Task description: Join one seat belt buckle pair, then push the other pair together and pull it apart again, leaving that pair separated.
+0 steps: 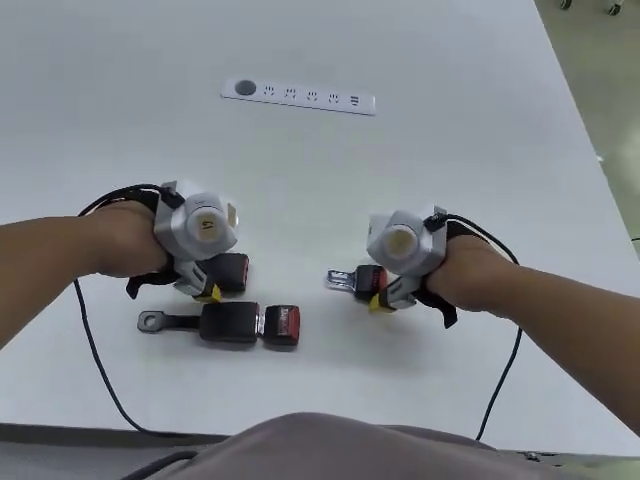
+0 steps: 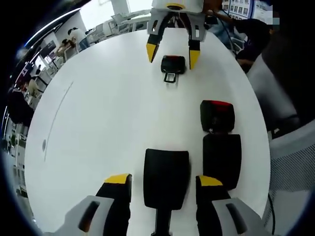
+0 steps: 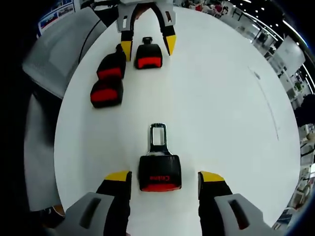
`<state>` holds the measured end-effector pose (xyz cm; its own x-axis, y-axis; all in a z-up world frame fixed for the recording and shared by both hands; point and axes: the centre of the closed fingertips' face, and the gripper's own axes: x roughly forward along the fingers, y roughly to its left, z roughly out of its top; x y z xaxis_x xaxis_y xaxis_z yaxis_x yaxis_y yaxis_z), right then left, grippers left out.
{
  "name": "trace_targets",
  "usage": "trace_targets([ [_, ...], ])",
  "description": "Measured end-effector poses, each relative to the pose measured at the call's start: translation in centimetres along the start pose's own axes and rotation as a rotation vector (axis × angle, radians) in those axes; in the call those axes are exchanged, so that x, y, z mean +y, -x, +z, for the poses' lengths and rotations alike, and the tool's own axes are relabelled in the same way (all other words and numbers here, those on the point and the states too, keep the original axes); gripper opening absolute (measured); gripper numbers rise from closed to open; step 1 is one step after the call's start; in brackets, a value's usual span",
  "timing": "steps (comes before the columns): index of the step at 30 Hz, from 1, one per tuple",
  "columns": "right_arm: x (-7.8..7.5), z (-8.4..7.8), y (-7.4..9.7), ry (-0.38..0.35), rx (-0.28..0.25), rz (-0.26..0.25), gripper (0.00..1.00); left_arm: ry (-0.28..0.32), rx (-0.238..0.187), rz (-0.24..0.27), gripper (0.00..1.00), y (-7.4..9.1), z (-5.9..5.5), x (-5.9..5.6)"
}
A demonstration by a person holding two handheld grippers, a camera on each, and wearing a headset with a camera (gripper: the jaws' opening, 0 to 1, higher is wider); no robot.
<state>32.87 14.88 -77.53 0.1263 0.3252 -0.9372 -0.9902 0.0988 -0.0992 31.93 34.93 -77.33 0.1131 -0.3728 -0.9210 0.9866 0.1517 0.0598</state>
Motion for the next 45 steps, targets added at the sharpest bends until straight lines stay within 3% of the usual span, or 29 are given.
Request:
trace_targets([
  [3, -0.5, 0.2, 0.2, -0.034, -0.018, -0.033, 0.55, 0.035, -0.021, 0.040, 0.56, 1.2, 0.0, 0.7],
  [5, -0.8, 0.4, 0.9, -0.067, -0.022, -0.057, 0.58, 0.087, -0.074, 0.090, 0.57, 2.7, 0.4, 1.7],
  [7, -0.9, 1.2, 2.1, -0.082, -0.060, -0.081, 0.60, 0.153, -0.124, 0.118, 0.58, 4.0, 0.4, 2.2],
  [10, -0.3, 1.6, 3.6, -0.127, -0.108, -0.100, 0.62, 0.238, -0.167, 0.165, 0.62, 5.6, -0.8, 2.6],
  [13, 0.4, 1.7, 4.0, -0.180, -0.149, -0.120, 0.67, 0.261, -0.172, 0.183, 0.64, 6.7, -2.7, 1.4],
  [15, 1.3, 1.4, 4.3, -0.246, -0.161, -0.122, 0.70, 0.345, -0.185, 0.195, 0.66, 7.6, -3.8, 0.4],
  [18, 2.8, 2.0, 5.4, -0.282, -0.203, -0.130, 0.77, 0.386, -0.201, 0.219, 0.75, 8.6, -5.1, -0.9],
  [20, 3.2, 1.8, 5.2, -0.300, -0.215, -0.131, 0.78, 0.399, -0.202, 0.221, 0.80, 9.1, -5.8, -2.0],
  [23, 4.0, 1.9, 5.8, -0.365, -0.259, -0.156, 0.80, 0.440, -0.214, 0.236, 0.86, 9.7, -6.2, -3.7],
  [28, 5.3, 2.1, 6.6, -0.404, -0.287, -0.180, 0.82, 0.484, -0.221, 0.256, 0.93, 10.4, -7.0, -6.1],
  [35, 6.6, 2.2, 7.2, -0.484, -0.331, -0.191, 0.91, 0.560, -0.231, 0.286, 1.00, 11.0, -8.7, -6.9],
  [38, 6.7, 2.0, 7.3, -0.507, -0.335, -0.203, 0.99, 0.597, -0.241, 0.293, 1.00, 11.1, -8.9, -7.2],
  [45, 7.0, 2.0, 7.4, -0.547, -0.358, -0.205, 0.99, 0.644, -0.257, 0.304, 1.00, 11.3, -8.9, -7.6],
])
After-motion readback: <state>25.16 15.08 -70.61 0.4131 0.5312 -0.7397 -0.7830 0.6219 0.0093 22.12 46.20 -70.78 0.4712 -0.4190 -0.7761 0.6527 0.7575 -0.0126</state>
